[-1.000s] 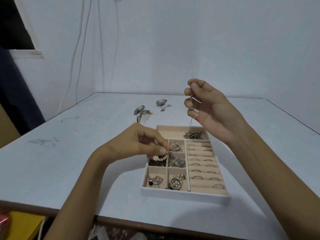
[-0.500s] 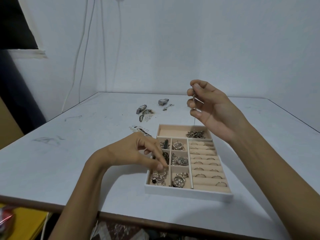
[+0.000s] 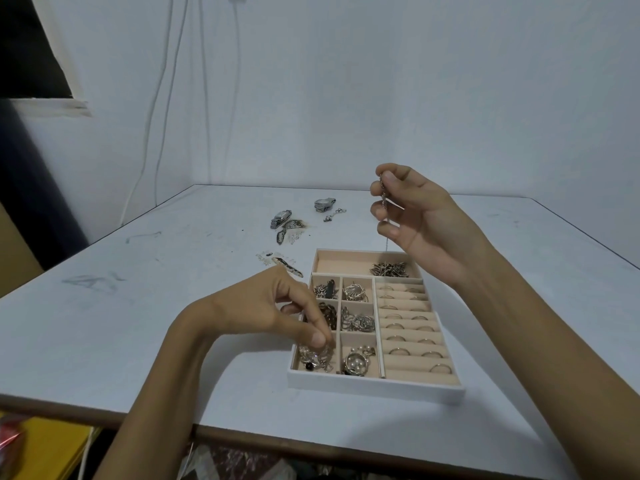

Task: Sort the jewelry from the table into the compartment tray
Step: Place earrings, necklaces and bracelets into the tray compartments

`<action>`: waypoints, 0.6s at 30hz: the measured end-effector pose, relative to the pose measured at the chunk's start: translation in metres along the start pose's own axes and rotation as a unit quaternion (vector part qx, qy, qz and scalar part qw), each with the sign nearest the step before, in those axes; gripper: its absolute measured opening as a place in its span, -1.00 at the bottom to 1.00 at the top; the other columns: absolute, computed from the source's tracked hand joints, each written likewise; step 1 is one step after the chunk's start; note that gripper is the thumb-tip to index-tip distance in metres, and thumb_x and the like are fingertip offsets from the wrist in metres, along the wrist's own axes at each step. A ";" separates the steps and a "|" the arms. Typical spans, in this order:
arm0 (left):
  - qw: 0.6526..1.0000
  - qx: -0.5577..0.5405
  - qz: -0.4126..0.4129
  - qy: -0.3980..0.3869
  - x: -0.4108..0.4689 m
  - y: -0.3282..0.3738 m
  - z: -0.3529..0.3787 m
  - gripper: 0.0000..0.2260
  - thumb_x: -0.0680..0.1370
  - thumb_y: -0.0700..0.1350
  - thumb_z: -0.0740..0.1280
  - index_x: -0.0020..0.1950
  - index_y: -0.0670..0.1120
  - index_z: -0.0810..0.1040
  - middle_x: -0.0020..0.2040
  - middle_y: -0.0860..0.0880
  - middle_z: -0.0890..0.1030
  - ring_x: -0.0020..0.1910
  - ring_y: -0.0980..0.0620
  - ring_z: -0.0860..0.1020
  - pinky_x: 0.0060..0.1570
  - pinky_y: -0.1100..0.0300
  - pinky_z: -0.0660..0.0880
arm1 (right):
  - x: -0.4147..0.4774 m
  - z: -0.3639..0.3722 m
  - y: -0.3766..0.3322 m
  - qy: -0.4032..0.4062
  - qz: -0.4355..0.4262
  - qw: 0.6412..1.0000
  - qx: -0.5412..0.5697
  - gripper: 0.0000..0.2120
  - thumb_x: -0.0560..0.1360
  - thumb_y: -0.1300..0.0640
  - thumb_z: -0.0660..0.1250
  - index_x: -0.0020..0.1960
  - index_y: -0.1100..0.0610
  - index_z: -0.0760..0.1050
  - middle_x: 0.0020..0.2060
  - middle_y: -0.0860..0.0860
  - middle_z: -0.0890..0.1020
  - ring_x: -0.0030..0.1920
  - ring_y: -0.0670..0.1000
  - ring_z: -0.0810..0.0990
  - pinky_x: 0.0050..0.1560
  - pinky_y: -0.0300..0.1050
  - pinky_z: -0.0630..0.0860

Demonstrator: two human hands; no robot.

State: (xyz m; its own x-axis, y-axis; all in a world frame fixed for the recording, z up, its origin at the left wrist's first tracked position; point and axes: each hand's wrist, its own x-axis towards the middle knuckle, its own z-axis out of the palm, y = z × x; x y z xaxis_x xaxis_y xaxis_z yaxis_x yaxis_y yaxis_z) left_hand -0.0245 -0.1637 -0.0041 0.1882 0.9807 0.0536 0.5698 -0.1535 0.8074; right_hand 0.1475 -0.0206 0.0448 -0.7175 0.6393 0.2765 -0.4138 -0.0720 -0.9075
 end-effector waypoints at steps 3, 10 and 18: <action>1.000 0.009 0.013 0.014 0.003 -0.004 0.000 -0.89 0.35 -0.20 0.54 -0.15 -0.09 0.73 -0.25 0.05 0.67 -0.20 0.13 0.52 -0.13 0.28 0.38 | 0.000 0.000 0.000 -0.001 0.000 1.000 0.000 -0.92 0.55 0.21 0.25 -0.04 0.08 0.51 -0.28 -0.03 0.57 -0.37 -0.06 0.45 -0.44 -0.27 0.33; 0.998 0.035 0.022 0.040 0.007 -0.008 0.001 -0.84 0.36 -0.12 0.54 -0.08 -0.03 0.71 -0.21 0.00 0.64 -0.18 0.03 0.50 -0.17 0.22 0.35 | -0.001 0.003 0.003 -0.001 0.004 1.000 -0.005 -0.91 0.55 0.21 0.24 -0.04 0.08 0.51 -0.29 -0.04 0.57 -0.37 -0.06 0.45 -0.40 -0.26 0.32; 0.920 0.305 -0.140 0.200 0.016 -0.051 -0.012 -0.53 0.53 0.19 0.03 0.33 0.04 0.45 0.34 0.04 0.44 0.33 0.08 0.37 0.27 0.07 0.31 | -0.006 0.011 0.005 -0.044 0.004 0.999 -0.010 -0.94 0.49 0.19 0.27 -0.06 0.09 0.50 -0.27 -0.01 0.57 -0.36 -0.04 0.46 -0.36 -0.22 0.28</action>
State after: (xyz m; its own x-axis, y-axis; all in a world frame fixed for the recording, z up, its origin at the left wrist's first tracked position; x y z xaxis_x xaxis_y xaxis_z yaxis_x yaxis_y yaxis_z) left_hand -0.0601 -0.1390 -0.0371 -0.2752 0.9395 0.2040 0.9172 0.1930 0.3484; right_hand 0.1432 -0.0330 0.0422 -0.7674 0.5693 0.2949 -0.3972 -0.0611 -0.9157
